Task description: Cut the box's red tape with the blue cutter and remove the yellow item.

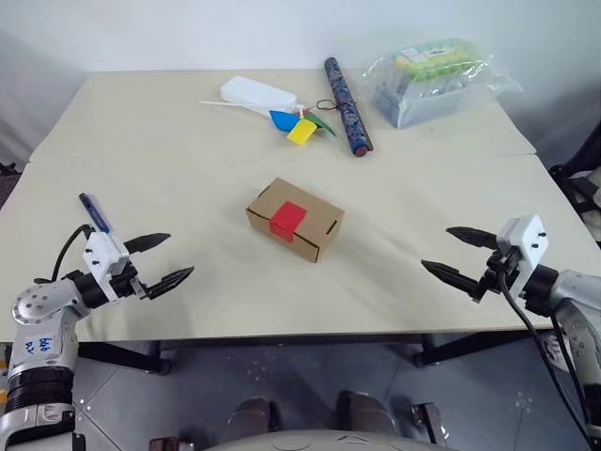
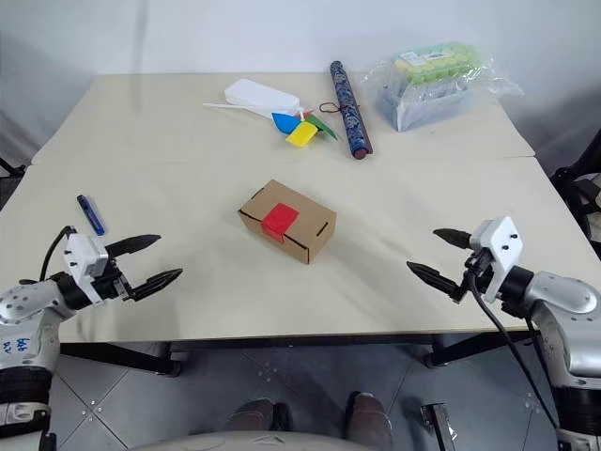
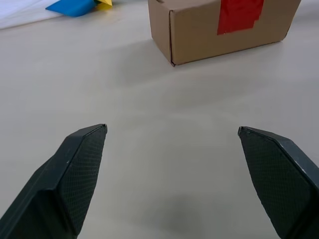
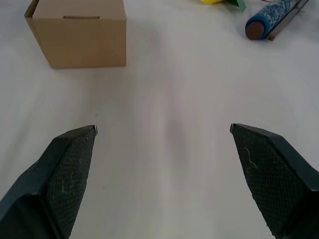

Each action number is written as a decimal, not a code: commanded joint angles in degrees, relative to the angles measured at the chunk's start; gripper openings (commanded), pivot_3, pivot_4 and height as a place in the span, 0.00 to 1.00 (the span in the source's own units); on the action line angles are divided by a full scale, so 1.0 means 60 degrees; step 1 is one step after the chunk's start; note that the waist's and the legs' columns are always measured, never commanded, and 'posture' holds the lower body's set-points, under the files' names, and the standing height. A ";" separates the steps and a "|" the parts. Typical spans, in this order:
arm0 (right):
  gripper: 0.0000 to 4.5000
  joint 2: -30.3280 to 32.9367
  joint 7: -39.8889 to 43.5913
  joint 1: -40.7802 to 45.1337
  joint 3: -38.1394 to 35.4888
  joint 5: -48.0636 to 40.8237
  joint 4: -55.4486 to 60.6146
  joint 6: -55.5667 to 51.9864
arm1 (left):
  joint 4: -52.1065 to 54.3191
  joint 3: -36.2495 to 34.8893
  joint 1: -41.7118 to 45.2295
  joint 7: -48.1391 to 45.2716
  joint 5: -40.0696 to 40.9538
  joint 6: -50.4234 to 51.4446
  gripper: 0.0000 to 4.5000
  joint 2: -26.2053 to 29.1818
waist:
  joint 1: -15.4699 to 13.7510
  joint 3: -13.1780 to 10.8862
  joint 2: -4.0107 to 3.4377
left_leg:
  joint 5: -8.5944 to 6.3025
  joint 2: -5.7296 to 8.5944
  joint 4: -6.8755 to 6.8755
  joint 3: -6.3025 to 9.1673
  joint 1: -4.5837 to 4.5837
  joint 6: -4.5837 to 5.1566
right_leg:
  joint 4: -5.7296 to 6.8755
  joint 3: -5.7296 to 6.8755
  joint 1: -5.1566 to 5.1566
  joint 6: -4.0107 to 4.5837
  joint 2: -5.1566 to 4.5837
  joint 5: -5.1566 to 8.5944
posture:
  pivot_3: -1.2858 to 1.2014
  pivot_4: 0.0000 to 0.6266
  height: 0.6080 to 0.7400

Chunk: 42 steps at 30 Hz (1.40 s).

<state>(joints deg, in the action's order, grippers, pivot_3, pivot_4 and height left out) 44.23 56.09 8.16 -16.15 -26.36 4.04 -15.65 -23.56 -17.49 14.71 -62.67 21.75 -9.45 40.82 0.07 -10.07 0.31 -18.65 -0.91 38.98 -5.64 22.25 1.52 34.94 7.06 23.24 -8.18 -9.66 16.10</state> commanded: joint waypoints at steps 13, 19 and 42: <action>1.00 0.0111 -0.0567 0.0025 -0.0357 -0.0076 0.0303 -0.0393 | 0.0158 -0.0027 0.0327 0.1081 -0.0103 0.1289 1.00 0.0094 | 0.0001 0.0000 0.0000 | -0.0001 0.0002 0.0002 -0.0001 0.0000 0.0000 | 0.0002 -0.0001 0.0000 0.0000 0.0000 0.0000 | 0.52 0.24 1.00; 1.00 0.0040 -0.0778 -0.0007 -0.0455 -0.0188 0.0558 -0.0451 | 0.0092 0.0065 0.0502 0.1102 -0.0139 0.1232 1.00 0.0009 | 0.0001 0.0000 0.0000 | 0.0000 0.0003 0.0002 -0.0001 0.0000 0.0000 | 0.0002 0.0000 0.0000 0.0000 0.0000 0.0000 | 0.52 0.24 1.00; 0.01 -0.2134 -0.5580 0.1555 0.2147 0.1017 0.3647 -0.5050 | -0.6144 0.1551 0.6012 0.2048 -0.2227 -0.1476 0.00 -0.1534 | -0.0001 -0.0002 0.0009 | -0.0002 0.0033 0.0015 -0.0053 0.0030 0.0000 | 0.0012 0.0046 0.0009 -0.0004 0.0005 -0.0002 | 0.52 0.24 1.00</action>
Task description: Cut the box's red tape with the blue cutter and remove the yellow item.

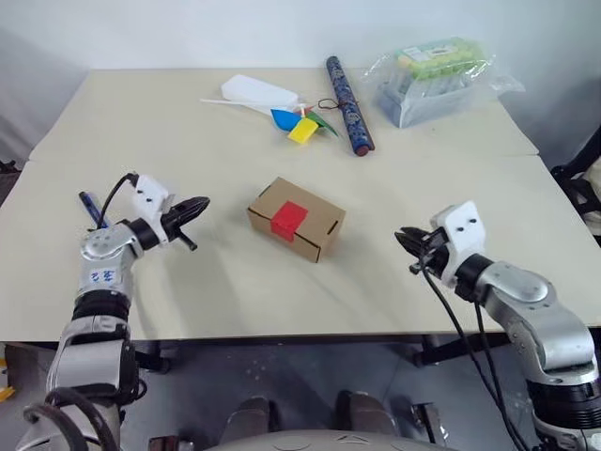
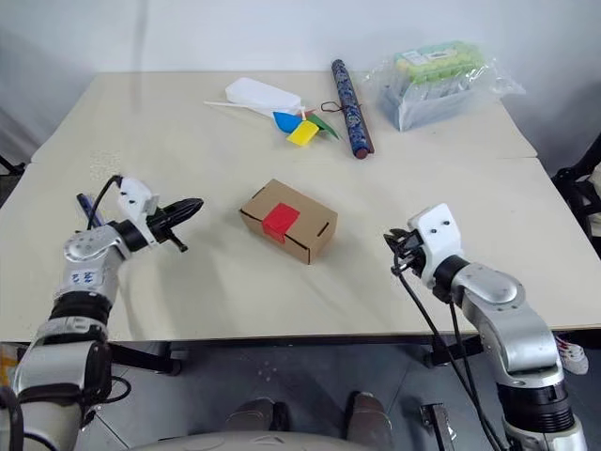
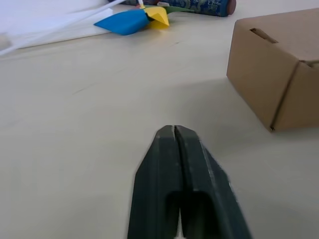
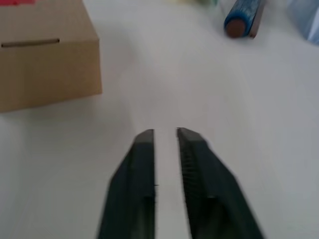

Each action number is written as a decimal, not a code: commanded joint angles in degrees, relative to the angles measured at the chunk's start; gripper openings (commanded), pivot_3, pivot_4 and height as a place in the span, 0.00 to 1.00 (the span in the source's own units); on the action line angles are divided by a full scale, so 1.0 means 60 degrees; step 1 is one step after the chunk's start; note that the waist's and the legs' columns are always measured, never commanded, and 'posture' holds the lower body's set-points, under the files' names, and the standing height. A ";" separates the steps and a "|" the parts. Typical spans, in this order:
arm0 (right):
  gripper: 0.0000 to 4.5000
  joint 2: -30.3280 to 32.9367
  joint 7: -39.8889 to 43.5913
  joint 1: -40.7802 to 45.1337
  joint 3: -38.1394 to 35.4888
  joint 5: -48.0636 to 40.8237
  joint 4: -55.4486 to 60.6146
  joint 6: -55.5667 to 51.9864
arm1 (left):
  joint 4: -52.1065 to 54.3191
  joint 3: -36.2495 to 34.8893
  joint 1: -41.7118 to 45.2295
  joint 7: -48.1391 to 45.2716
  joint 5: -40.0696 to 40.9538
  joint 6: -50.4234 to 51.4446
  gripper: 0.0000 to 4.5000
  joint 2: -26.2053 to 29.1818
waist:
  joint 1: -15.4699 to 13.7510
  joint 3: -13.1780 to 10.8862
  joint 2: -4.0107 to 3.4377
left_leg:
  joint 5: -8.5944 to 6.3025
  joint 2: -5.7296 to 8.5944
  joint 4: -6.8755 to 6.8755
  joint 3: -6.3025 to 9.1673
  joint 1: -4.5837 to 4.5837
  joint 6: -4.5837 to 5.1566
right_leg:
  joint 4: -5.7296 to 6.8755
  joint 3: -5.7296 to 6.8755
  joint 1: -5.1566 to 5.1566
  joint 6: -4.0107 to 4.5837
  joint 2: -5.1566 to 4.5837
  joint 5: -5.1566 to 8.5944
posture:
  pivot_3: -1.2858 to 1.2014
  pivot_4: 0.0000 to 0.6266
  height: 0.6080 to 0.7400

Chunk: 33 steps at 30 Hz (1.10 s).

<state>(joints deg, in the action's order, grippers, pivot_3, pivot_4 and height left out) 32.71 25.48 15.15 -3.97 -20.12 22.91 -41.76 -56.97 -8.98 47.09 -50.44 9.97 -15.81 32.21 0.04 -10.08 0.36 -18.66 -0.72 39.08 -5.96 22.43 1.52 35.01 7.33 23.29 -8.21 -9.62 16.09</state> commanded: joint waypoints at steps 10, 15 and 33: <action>0.01 -0.1205 -0.1327 0.1456 0.1076 0.0131 0.0247 -0.2541 | -0.2040 0.0690 0.1902 -0.0802 -0.0939 -0.0683 0.00 -0.0954 | 0.0034 -0.0002 0.0005 | 0.0000 0.0002 0.0000 -0.0003 0.0024 0.0000 | -0.0002 0.0010 0.0019 -0.0001 0.0001 0.0000 | 0.52 0.24 1.00; 0.01 -0.1541 -0.1316 0.2162 0.1541 0.0313 -0.0303 -0.2570 | -0.2216 0.0717 0.2087 -0.1182 -0.0985 -0.0455 0.00 -0.1218 | 0.0059 -0.0002 0.0005 | 0.0000 -0.0001 0.0000 -0.0002 0.0031 0.0000 | 0.0001 0.0011 0.0030 -0.0001 0.0003 0.0000 | 0.52 0.24 1.00; 0.01 -0.1654 0.0384 0.5122 0.2561 0.1049 -0.3401 -0.1516 | 0.1023 0.1486 0.0528 -0.3253 -0.0845 0.1884 0.00 -0.1248 | 0.0257 -0.0002 0.0004 | 0.0000 -0.0001 0.0005 0.0015 0.0052 -0.0001 | 0.0009 0.0027 0.0042 -0.0002 0.0003 -0.0001 | 0.52 0.24 1.00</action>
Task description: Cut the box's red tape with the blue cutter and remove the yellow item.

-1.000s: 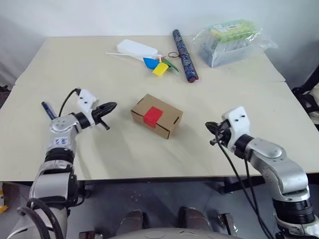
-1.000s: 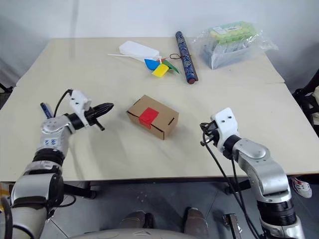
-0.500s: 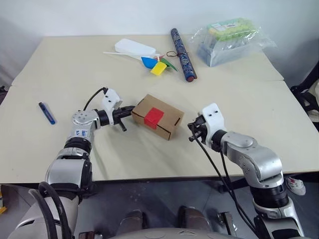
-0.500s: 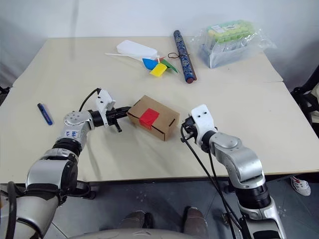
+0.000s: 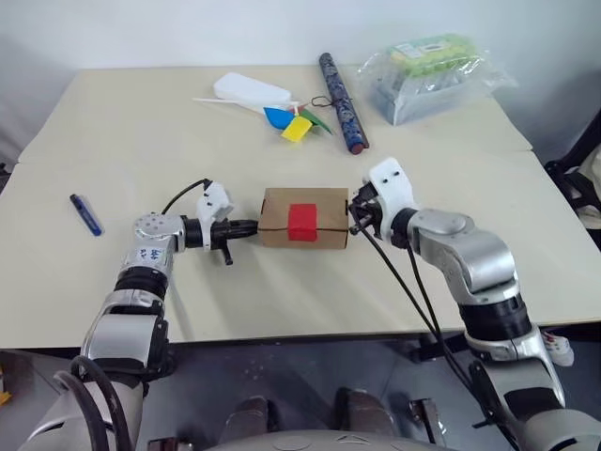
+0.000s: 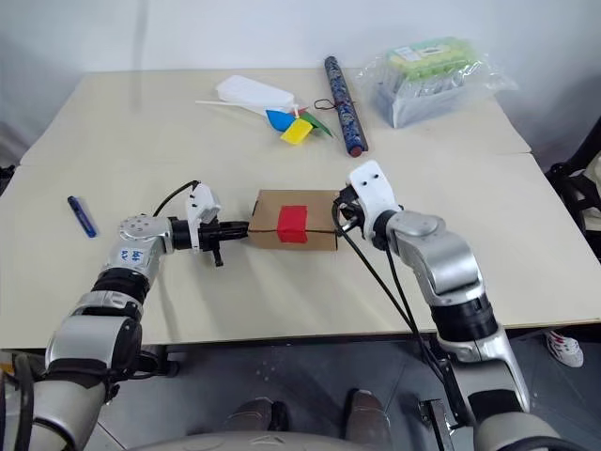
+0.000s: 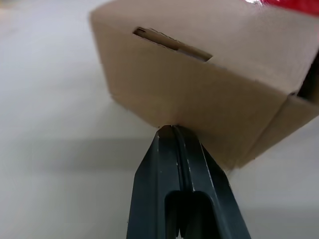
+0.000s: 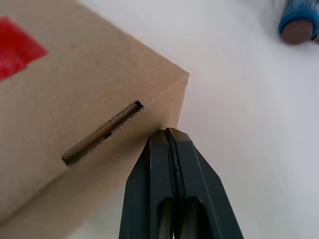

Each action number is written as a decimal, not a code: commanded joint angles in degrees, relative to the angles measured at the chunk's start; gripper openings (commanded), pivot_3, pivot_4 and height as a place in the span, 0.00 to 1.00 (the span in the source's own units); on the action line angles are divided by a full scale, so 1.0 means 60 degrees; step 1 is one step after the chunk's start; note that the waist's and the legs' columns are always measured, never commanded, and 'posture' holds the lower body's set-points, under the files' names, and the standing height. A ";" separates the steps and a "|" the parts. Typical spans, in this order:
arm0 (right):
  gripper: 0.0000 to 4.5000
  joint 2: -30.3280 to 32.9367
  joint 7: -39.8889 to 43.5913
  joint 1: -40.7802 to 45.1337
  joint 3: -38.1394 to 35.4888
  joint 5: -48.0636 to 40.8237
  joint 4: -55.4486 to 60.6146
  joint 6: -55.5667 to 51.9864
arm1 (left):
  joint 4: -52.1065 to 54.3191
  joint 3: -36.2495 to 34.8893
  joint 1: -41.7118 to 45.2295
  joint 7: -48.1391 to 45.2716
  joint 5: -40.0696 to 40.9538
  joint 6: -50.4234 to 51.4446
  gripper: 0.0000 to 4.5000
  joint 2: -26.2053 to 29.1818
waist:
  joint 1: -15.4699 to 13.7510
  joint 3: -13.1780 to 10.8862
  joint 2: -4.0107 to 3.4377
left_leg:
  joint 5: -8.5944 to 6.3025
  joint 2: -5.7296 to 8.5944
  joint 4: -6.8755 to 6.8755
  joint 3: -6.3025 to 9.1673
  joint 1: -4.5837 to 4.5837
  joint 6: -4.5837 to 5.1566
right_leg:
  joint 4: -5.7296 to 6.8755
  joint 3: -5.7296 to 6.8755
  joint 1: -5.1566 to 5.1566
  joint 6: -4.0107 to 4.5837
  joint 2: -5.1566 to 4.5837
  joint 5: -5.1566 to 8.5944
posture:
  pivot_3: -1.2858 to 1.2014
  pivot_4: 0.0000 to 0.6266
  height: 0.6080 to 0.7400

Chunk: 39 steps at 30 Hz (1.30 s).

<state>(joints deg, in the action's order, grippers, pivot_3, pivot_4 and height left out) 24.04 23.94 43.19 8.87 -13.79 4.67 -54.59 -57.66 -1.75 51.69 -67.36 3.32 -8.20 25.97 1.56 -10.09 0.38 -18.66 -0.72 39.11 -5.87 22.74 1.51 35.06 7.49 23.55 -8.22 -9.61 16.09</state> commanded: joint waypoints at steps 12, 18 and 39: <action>0.01 -0.1037 0.1511 0.1966 0.0825 0.1569 -0.4534 0.4577 | 0.6206 0.0949 -0.2118 -0.0855 0.0851 0.4089 0.00 0.0074 | 0.0075 0.0000 -0.0001 | 0.0002 -0.0004 -0.0002 0.0007 -0.0003 -0.0005 | 0.0008 0.0001 0.0000 0.0000 0.0000 0.0000 | 0.52 0.24 1.00; 0.01 -0.0488 0.1069 0.2190 0.0068 0.1990 -0.4243 0.5079 | 0.7070 0.0439 -0.2804 -0.0541 0.1138 0.4841 0.00 0.0870 | 0.0073 -0.0002 -0.0004 | 0.0005 -0.0008 -0.0001 0.0031 0.0000 -0.0009 | 0.0007 0.0005 0.0000 0.0000 0.0000 0.0000 | 0.52 0.24 1.00; 0.01 0.1347 0.0543 -0.1336 -0.0967 0.1070 0.4141 -0.3097 | 0.1073 0.0387 0.0203 0.0353 0.0647 0.1209 0.00 0.0409 | -0.0233 -0.0003 -0.0005 | 0.0008 0.0005 0.0023 0.0049 0.0046 -0.0014 | -0.0006 0.0029 0.0004 0.0000 0.0003 0.0000 | 0.52 0.24 1.00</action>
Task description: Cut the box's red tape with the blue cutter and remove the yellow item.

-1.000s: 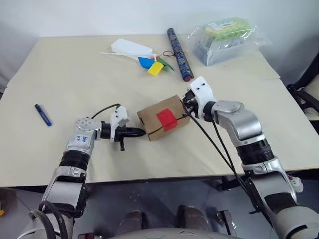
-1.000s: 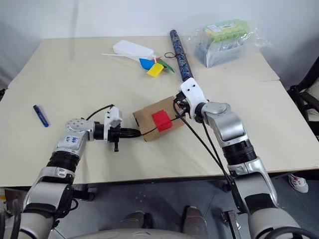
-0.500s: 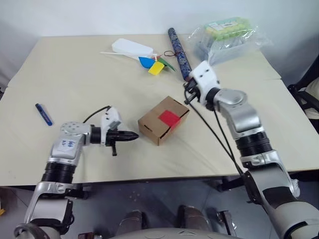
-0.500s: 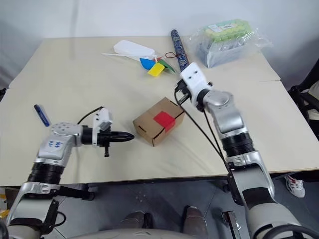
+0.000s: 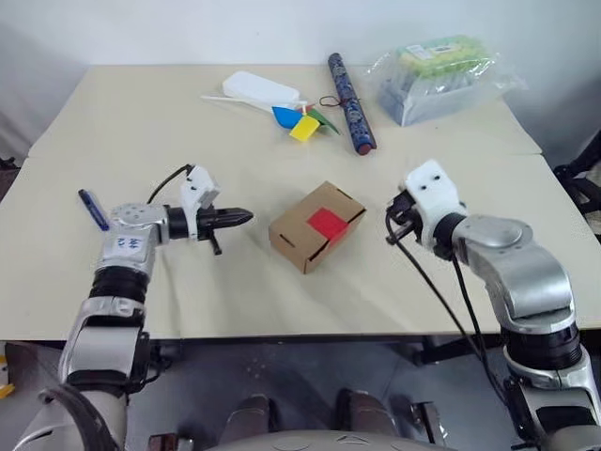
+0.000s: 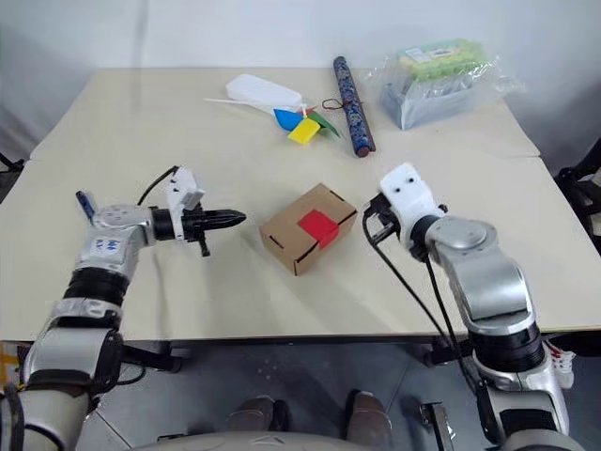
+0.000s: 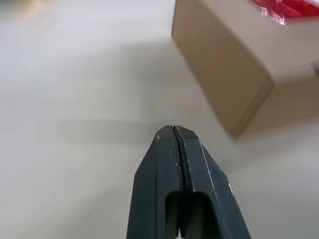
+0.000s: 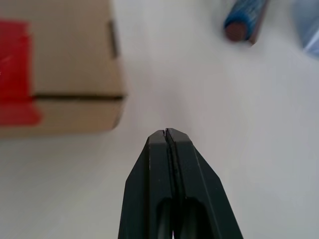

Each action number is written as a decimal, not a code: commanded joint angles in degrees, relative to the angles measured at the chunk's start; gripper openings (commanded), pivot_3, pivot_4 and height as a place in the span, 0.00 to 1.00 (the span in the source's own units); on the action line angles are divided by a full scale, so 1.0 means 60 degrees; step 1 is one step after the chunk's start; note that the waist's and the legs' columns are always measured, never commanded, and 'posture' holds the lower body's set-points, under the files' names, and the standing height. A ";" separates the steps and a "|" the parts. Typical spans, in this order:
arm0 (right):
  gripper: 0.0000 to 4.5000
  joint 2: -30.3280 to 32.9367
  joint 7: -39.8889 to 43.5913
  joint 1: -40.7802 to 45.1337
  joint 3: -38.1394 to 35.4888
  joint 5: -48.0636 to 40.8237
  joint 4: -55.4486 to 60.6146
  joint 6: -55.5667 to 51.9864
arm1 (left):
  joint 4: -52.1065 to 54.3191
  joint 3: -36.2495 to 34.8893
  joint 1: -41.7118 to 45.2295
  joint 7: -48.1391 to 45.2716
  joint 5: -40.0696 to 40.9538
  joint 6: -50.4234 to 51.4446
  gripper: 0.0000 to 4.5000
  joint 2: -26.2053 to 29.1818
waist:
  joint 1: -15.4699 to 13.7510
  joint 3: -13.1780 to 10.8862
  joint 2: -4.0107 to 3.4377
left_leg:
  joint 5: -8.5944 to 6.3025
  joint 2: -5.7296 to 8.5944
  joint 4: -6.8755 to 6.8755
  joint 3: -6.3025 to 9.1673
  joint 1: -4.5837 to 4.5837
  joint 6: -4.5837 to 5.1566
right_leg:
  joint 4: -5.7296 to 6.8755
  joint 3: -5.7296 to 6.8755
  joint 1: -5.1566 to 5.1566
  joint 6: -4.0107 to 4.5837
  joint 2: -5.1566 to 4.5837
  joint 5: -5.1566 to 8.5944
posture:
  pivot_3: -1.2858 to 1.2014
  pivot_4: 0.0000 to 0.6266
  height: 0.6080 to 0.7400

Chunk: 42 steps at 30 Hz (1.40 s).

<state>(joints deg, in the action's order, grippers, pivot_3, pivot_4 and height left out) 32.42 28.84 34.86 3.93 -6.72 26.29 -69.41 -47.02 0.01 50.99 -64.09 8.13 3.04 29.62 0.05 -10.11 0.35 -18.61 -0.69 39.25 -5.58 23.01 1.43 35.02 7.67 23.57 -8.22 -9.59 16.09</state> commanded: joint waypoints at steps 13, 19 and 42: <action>0.01 -0.1739 -0.1131 0.1159 0.0615 -0.0272 -0.1218 -0.0611 | -0.1047 0.0470 0.0614 -0.1257 -0.0249 -0.1155 0.00 -0.1203 | 0.0082 0.0000 0.0000 | 0.0000 -0.0001 -0.0003 -0.0004 0.0009 0.0000 | 0.0005 0.0000 0.0015 0.0000 0.0005 0.0000 | 0.52 0.24 1.00; 0.01 -0.1995 -0.0940 0.2150 0.0918 -0.0249 -0.2937 0.0680 | 0.1021 0.0789 -0.0410 -0.1679 -0.0084 -0.0086 0.00 -0.1157 | 0.0249 0.0000 0.0000 | 0.0000 -0.0001 -0.0004 0.0008 0.0009 -0.0001 | 0.0011 0.0004 0.0014 0.0000 0.0004 0.0000 | 0.52 0.24 1.00; 0.01 -0.1037 -0.0267 0.2941 0.0307 0.0366 -0.4264 0.3996 | 0.4599 0.0477 -0.1723 -0.0556 0.0615 0.2316 0.00 -0.0706 | 0.0275 -0.0001 -0.0003 | 0.0002 -0.0009 -0.0003 0.0021 0.0010 -0.0004 | 0.0011 0.0003 0.0016 0.0000 0.0004 0.0000 | 0.52 0.24 1.00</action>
<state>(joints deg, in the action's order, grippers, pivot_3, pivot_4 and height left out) 24.70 27.40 52.85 8.82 -4.43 -5.34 -43.15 -22.69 5.15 41.38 -67.89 9.95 15.55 23.96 1.70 -10.12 0.34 -18.60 -0.75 39.21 -5.40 23.07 1.40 35.10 7.69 23.67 -8.21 -9.56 16.09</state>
